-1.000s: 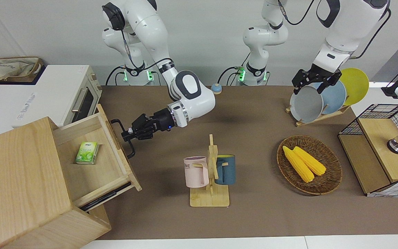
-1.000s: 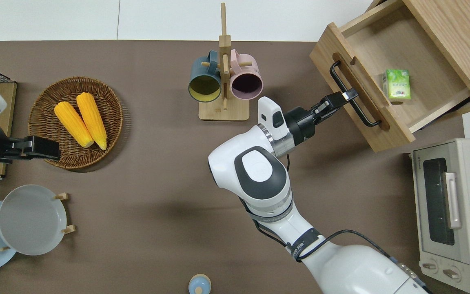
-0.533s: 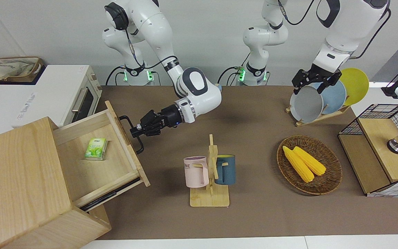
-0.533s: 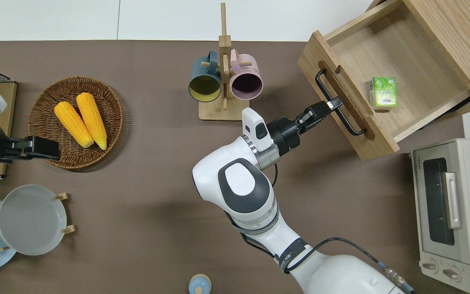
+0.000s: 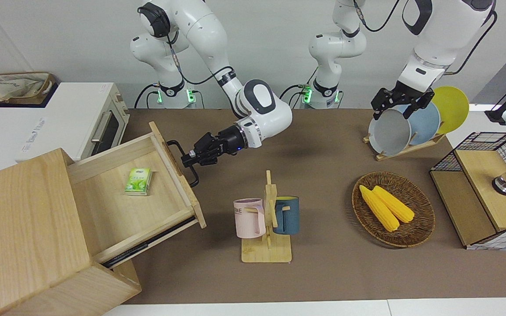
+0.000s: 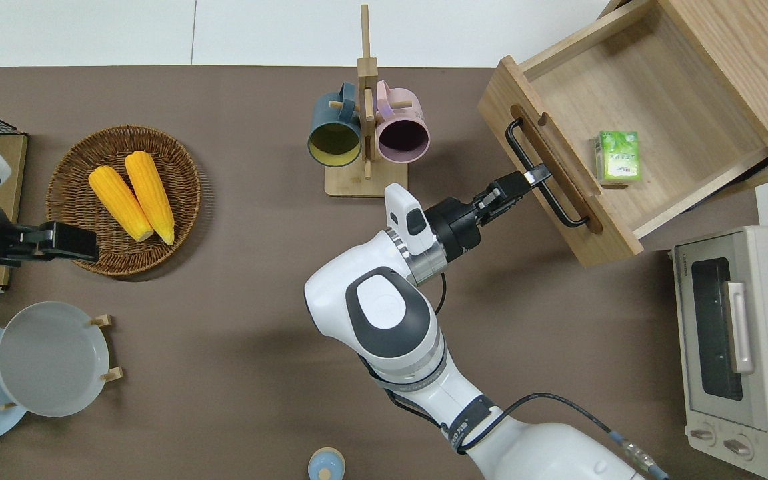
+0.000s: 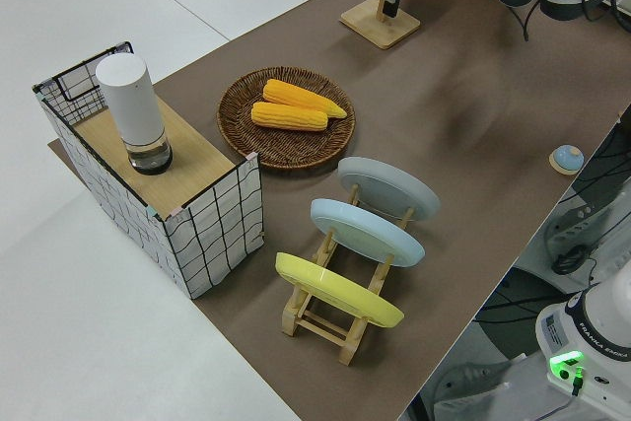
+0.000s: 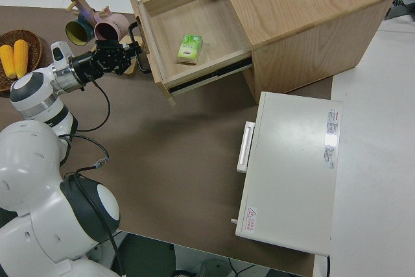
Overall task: Slide drawer open with right arm
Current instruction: 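Pull the handle toward the robot with the right gripper, sliding the drawer out, then pull the drawer slightly farther open with the right gripper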
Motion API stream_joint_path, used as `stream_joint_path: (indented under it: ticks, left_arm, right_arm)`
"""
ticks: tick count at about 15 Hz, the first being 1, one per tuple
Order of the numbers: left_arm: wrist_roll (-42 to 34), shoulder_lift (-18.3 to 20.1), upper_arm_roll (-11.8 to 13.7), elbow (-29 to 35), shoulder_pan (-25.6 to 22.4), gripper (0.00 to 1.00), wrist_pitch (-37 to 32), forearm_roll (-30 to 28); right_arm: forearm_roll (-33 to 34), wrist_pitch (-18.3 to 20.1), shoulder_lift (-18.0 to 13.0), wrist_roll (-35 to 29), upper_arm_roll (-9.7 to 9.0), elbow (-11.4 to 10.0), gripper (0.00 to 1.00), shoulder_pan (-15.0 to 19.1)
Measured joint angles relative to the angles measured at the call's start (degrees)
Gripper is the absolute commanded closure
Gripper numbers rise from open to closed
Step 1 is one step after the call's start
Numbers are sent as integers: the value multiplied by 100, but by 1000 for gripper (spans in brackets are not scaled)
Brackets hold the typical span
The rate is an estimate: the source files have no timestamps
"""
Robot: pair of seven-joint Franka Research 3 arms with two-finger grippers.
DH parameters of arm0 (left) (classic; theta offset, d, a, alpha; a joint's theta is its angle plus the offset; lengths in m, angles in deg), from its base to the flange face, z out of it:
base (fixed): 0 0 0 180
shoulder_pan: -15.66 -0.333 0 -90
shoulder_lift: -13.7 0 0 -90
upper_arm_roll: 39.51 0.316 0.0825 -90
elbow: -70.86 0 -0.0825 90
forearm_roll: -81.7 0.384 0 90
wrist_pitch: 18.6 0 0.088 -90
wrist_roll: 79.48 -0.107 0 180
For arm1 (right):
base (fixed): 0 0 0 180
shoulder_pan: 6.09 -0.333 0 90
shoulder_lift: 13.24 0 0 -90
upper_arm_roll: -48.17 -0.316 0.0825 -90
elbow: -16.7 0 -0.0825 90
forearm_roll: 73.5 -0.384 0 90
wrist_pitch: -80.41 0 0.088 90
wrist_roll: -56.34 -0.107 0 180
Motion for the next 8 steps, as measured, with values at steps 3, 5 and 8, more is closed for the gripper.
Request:
stream_joint_path:
  ticks: [3,5,8]
  left_arm:
    - [0,0,0,0,0,5,0,0]
    - [0,0,0,0,0,5,0,0]
    - [0,0,0,0,0,2,0,0]
  right_arm:
    - [-54,8,0,10,-44,59,1000,-1]
    - [-73,11,0,25,-91,82,1000,-5]
    - [-84,37,0,25,-118,83,994,-41]
